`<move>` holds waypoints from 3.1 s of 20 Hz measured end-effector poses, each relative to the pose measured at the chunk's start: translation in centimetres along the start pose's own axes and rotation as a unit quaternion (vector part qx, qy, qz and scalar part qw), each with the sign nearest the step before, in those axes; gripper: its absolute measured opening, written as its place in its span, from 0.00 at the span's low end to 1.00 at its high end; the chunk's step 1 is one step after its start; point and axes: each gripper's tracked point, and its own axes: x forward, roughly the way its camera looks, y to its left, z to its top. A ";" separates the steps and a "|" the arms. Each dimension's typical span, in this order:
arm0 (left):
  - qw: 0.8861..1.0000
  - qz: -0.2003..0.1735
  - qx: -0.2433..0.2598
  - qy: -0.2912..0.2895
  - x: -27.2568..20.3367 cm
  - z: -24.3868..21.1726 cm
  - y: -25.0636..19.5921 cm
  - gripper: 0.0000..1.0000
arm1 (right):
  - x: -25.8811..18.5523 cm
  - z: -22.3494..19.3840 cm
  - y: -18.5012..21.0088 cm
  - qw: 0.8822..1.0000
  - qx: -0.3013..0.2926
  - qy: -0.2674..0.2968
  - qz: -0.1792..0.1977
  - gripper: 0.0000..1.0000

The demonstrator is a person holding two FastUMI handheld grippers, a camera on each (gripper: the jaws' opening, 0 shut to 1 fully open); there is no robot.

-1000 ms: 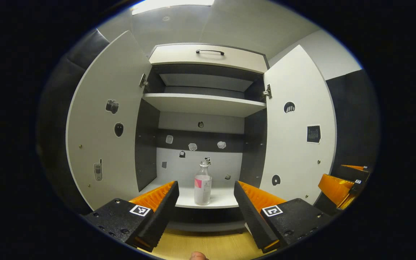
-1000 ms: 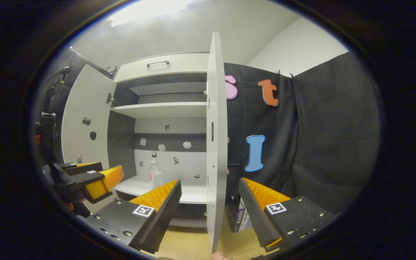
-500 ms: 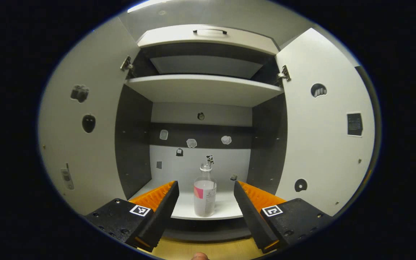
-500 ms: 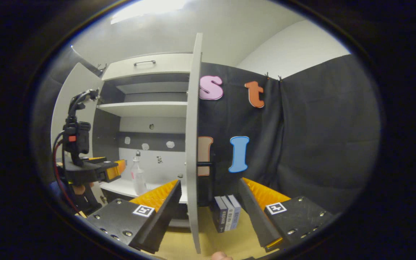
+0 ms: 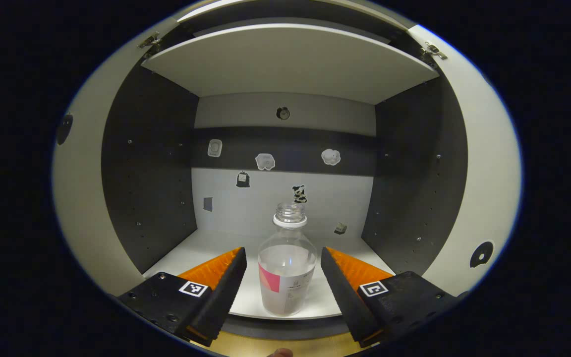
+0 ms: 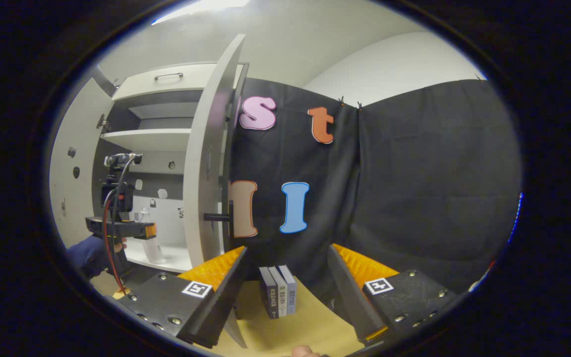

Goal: Grasp the bottle in the cabinet with the left hand and place it on the coaster, then close the right door with the right hand and the left door with the left hand.

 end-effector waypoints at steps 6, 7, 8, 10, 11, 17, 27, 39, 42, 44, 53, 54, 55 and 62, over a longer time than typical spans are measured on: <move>1.000 -0.009 -0.006 0.006 0.4 -0.5 -0.3 0.80 | 0.8 -0.1 0.5 1.000 0.002 0.001 0.008 0.96; 1.000 -0.017 -0.009 0.003 0.2 -0.4 -0.4 0.79 | 0.7 0.0 0.7 1.000 0.003 -0.001 0.011 0.96; 1.000 -0.026 -0.011 -0.002 -0.2 -0.3 -0.5 0.80 | 0.6 0.1 0.6 1.000 0.005 -0.002 0.013 0.93; 0.999 -0.045 -0.006 -0.008 -2.3 -0.4 -0.8 0.79 | 0.3 0.4 0.8 1.000 0.009 -0.004 0.018 0.96; 0.998 -0.057 -0.003 -0.014 -3.8 -0.3 -1.1 0.79 | 0.0 0.6 0.9 1.000 0.010 -0.006 0.020 0.96; 0.990 -0.135 0.021 -0.027 -11.0 -2.6 -2.3 0.79 | -2.0 1.1 1.0 1.000 0.010 -0.011 0.024 0.96; 0.952 -0.303 0.044 -0.005 -21.0 -13.6 -6.0 0.79 | -4.7 3.0 -0.1 0.999 0.019 -0.022 0.017 0.96; 0.891 -0.434 0.079 0.109 -29.1 -31.2 -8.5 0.80 | -4.2 4.9 -3.1 0.999 0.030 -0.028 -0.008 1.00; 0.889 -0.436 0.066 0.125 -29.9 -33.6 -8.5 0.80 | -4.2 5.1 -3.3 0.999 0.035 -0.026 -0.008 1.00; 0.892 -0.429 0.049 0.135 -29.9 -34.9 -8.2 0.80 | -4.2 5.0 -3.1 0.999 0.039 -0.023 -0.006 1.00; 0.906 -0.399 0.046 0.136 -30.0 -37.6 -6.2 0.80 | -3.7 5.2 -2.4 0.998 0.053 -0.018 0.004 1.00; 0.907 -0.396 0.049 0.135 -30.0 -37.6 -6.2 0.80 | -3.7 5.2 -2.2 0.998 0.053 -0.018 0.005 1.00; 0.907 -0.394 0.049 0.137 -30.1 -37.7 -6.2 0.82 | -3.6 5.3 -2.2 0.998 0.053 -0.019 0.007 1.00; 0.912 -0.379 0.061 0.142 -30.6 -36.9 -6.0 0.82 | -3.7 4.5 -1.7 0.999 0.043 -0.015 0.015 0.96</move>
